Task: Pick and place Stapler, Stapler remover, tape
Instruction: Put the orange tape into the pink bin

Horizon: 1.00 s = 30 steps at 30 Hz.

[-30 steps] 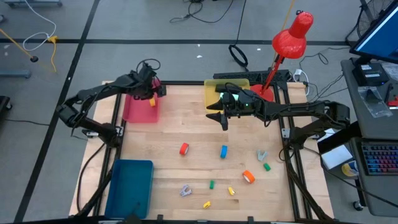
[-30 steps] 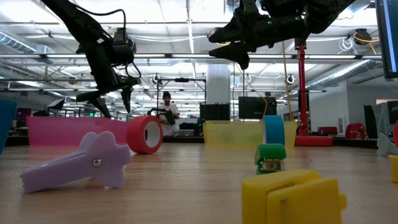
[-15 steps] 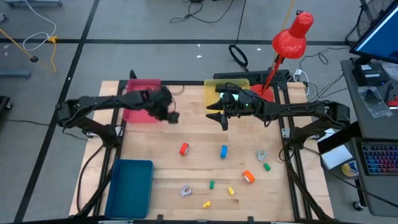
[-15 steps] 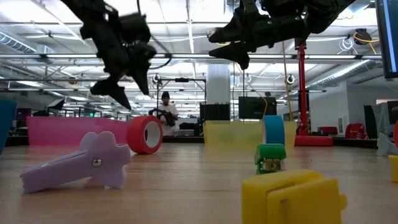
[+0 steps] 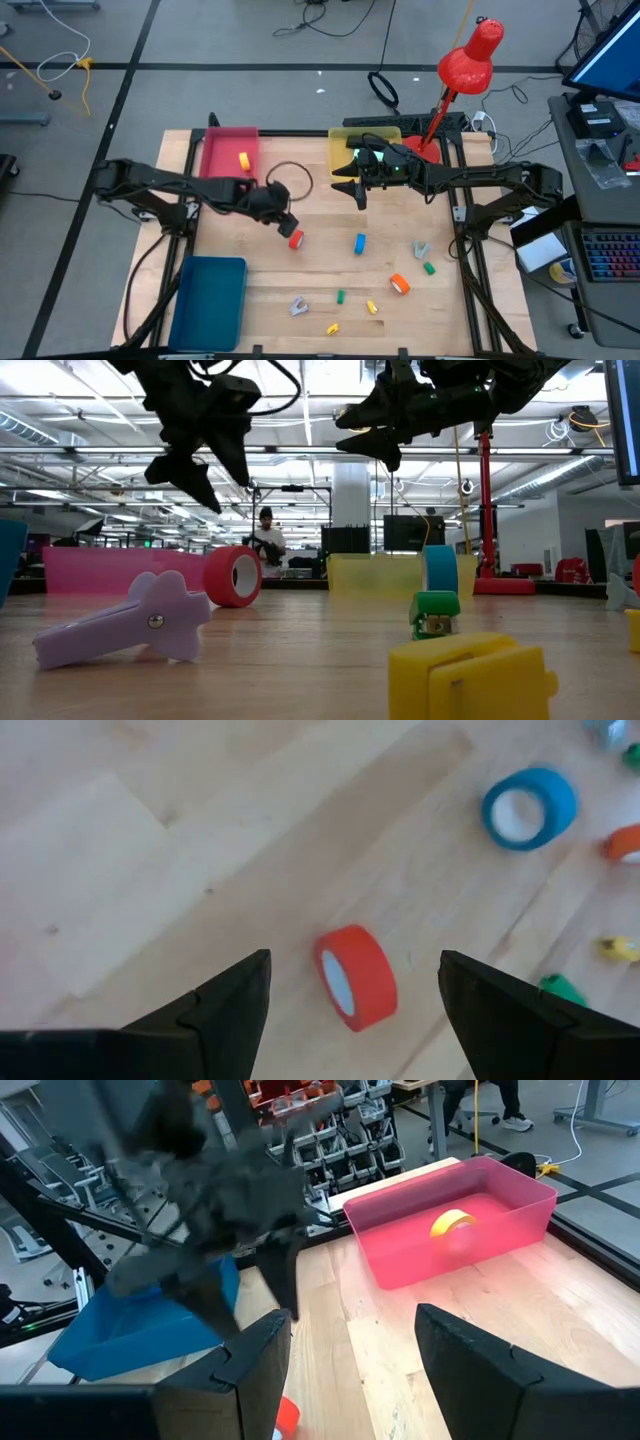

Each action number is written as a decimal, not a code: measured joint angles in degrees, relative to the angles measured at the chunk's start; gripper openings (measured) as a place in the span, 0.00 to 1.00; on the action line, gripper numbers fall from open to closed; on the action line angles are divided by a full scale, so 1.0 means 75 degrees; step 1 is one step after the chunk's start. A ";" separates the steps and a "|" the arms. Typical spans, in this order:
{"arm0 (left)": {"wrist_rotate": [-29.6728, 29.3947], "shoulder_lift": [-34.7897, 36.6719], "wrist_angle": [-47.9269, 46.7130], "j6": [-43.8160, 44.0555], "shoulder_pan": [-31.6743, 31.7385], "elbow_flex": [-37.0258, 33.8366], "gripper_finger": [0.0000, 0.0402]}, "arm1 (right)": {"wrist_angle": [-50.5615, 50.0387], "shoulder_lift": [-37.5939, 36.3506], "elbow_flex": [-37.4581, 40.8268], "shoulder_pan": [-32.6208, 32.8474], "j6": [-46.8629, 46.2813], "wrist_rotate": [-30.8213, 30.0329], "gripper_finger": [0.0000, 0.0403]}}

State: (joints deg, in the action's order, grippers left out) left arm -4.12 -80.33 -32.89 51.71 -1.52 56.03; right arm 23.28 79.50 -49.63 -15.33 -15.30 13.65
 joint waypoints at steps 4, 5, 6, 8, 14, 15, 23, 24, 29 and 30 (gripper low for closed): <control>-0.0061 -0.0692 -0.0086 0.0380 -0.0366 0.0387 0.71 | -0.0074 -0.0003 0.0000 0.0000 0.0182 0.0003 0.52; -0.0063 -0.0888 -0.0240 0.0502 -0.0438 0.0493 0.71 | -0.0099 -0.0003 0.0000 0.0000 0.0188 0.0011 0.52; -0.0064 -0.1106 -0.0417 0.0658 -0.0493 0.0637 0.71 | -0.0129 -0.0003 0.0000 0.0000 0.0188 0.0012 0.52; -0.0061 -0.1467 -0.0869 0.0934 -0.0571 0.0892 0.71 | -0.0275 -0.0031 -0.0003 0.0003 0.0189 0.0020 0.52; -0.0064 -0.2234 -0.1062 0.1278 -0.0580 0.1766 0.71 | -0.0324 -0.0052 -0.0003 0.0006 0.0191 0.0529 0.52; -0.0064 -0.2354 -0.1090 0.1310 -0.0580 0.1875 0.71 | -0.0320 -0.0052 -0.0003 0.0006 0.0194 0.0611 0.52; 0.0204 -0.3197 -0.1691 0.2045 -0.0642 0.2332 0.71 | -0.0337 -0.0052 -0.0003 0.0006 0.0194 0.0624 0.52; 0.0201 -0.3241 -0.1867 0.2201 -0.0667 0.2368 0.71 | -0.0343 -0.0052 -0.0003 0.0006 0.0194 0.0626 0.52; 0.0141 -0.3297 -0.2290 0.2588 -0.0769 0.2419 0.71 | -0.0342 -0.0052 -0.0003 0.0006 0.0278 0.0629 0.52; 0.0140 -0.3297 -0.2283 0.2583 -0.0779 0.2419 0.71 | -0.0340 -0.0052 -0.0003 0.0006 0.0347 0.0629 0.52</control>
State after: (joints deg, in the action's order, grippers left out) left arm -3.07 -105.06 -50.01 71.08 -7.36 74.17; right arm 20.73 79.11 -49.65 -15.29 -12.70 18.37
